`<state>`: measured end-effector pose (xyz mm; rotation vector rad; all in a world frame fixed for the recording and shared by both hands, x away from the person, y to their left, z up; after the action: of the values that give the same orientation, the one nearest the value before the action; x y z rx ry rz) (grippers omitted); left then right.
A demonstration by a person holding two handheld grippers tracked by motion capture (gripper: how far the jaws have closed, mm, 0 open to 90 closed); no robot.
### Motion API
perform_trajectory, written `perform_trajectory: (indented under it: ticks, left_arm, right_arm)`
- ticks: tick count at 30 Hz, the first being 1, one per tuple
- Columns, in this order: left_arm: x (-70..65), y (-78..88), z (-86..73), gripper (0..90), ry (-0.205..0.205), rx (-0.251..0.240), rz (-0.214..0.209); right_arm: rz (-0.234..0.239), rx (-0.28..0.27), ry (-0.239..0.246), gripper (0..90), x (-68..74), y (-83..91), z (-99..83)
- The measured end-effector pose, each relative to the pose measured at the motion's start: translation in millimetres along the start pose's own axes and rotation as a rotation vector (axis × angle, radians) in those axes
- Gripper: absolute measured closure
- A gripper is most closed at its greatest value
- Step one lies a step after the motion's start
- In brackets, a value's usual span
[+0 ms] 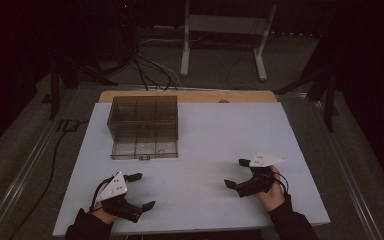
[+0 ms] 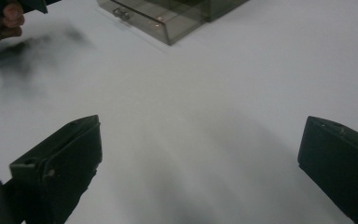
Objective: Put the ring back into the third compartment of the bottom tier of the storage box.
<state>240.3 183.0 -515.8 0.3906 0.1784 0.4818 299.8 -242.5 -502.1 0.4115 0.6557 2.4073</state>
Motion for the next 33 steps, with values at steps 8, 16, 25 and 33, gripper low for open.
perform_trajectory:
  ticks: [8,16,25,33]
  left_arm:
    - [-0.2,0.2,0.1,0.6,-0.001,0.000,0.000]
    - [-0.2,0.3,-0.2,0.6,-0.003,0.000,-0.001]
    - [-0.8,0.3,-0.2,0.6,-0.004,0.002,-0.001]
    - [-1.6,-0.7,-0.2,0.6,-0.011,0.009,-0.004]
  right_arm:
    - [-0.045,-0.006,-0.052,0.0,-10.3,26.7,-18.6]
    - [-0.098,0.013,-0.079,0.0,-18.9,51.4,-39.5]
    - [-0.152,0.008,-0.120,0.0,-21.8,76.3,-60.6]
    - [-0.163,0.020,-0.137,0.0,-23.0,79.2,-70.1]
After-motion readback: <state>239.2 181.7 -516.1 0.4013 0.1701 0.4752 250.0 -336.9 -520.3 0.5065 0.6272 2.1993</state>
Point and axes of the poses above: each handheld gripper's, and its own axes: y roughly backward along the jaws, z roughly out of its top, x roughly to its left, the point moved 1 cm from there along -y, roughly forward along the jaws, and after that the axes turned 2 degrees about -z, right-handed, at the moved point
